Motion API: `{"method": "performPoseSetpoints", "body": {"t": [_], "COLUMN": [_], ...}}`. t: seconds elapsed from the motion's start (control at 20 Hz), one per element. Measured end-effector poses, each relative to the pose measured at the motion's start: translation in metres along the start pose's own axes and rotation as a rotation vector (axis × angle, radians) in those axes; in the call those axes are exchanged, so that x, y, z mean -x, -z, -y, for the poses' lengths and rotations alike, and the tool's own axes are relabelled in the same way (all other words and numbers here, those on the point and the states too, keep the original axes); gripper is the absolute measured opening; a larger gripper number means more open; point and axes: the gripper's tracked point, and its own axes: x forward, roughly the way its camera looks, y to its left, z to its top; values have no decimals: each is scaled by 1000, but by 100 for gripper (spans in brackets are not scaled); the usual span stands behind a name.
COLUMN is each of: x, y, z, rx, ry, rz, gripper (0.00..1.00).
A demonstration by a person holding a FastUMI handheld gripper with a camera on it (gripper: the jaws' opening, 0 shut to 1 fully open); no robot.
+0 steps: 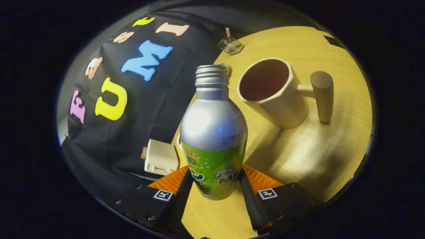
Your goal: Take the bottle from table, then pour the juice into the cup, finally place the bottle on the coaster
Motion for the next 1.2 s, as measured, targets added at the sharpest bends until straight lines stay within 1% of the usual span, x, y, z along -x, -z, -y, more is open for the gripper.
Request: {"method": "performPoseSetpoints", "body": {"t": [0.15, 0.5, 0.75, 1.2], "x": [-4, -12, -24, -65], "y": [-9, -22, -40, -56], "z": [3, 0, -11, -38], "rx": [110, 302, 429, 614], "ry": [30, 84, 118, 160], "rz": [43, 137, 209, 252], "gripper": [78, 78, 78, 78]}}
